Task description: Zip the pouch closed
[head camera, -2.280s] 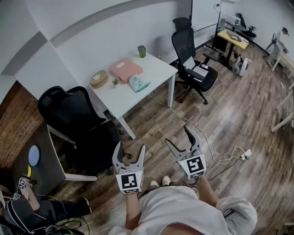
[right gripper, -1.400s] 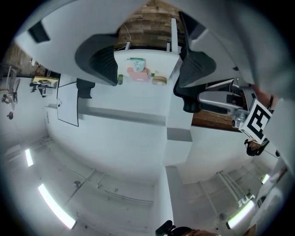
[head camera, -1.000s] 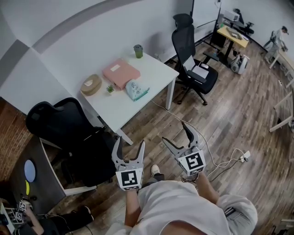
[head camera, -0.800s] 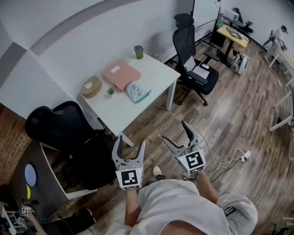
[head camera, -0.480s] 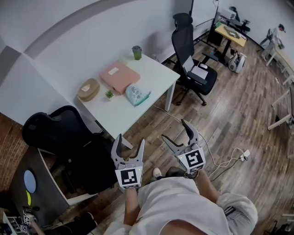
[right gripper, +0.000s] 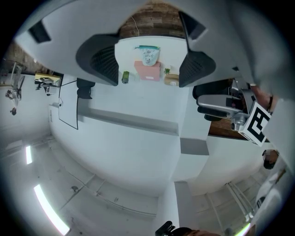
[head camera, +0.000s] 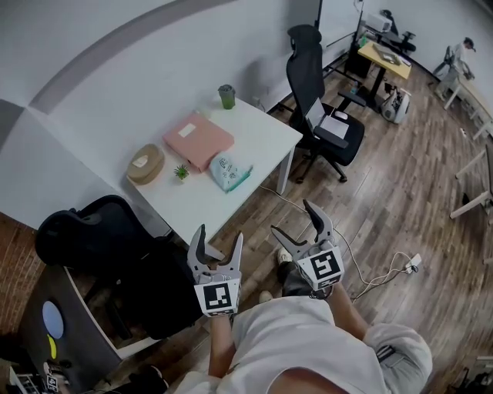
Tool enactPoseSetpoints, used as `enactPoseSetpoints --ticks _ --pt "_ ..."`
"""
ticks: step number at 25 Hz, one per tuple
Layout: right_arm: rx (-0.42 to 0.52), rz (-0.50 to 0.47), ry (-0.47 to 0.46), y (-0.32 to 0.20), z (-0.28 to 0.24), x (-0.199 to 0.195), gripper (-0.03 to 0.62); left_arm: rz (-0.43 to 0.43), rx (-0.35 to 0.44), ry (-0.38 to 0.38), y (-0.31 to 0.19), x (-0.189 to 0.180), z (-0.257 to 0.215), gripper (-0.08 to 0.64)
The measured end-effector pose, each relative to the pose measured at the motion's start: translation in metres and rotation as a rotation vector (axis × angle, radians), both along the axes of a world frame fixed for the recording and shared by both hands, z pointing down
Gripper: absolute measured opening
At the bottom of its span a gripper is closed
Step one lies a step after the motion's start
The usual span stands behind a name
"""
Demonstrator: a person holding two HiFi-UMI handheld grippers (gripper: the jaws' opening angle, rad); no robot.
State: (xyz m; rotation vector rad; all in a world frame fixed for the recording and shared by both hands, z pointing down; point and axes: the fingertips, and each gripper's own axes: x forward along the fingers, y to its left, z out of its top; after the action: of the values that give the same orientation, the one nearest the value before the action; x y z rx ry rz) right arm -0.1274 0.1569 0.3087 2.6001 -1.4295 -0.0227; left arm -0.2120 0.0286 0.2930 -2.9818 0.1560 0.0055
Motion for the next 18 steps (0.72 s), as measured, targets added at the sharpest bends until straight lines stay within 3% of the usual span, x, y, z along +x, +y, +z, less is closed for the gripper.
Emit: enactPoseSetpoints --ticks 7,13,18 --pt "0.008 -0.024 -0.007 -0.018 0.003 0.046 0.416 -0.018 0.015 -0.004 -0.015 0.042 0.002 0.345" --pt "0.015 -0.065 -0.033 -0.038 0.006 0.091 0.414 -0.058 -0.032 -0.002 -0.028 0.087 0.002 0.345" --pt "0.017 -0.106 -0.043 -0.051 0.007 0.131 0.413 -0.087 -0.01 -0.027 -0.037 0.123 0.008 0.345"
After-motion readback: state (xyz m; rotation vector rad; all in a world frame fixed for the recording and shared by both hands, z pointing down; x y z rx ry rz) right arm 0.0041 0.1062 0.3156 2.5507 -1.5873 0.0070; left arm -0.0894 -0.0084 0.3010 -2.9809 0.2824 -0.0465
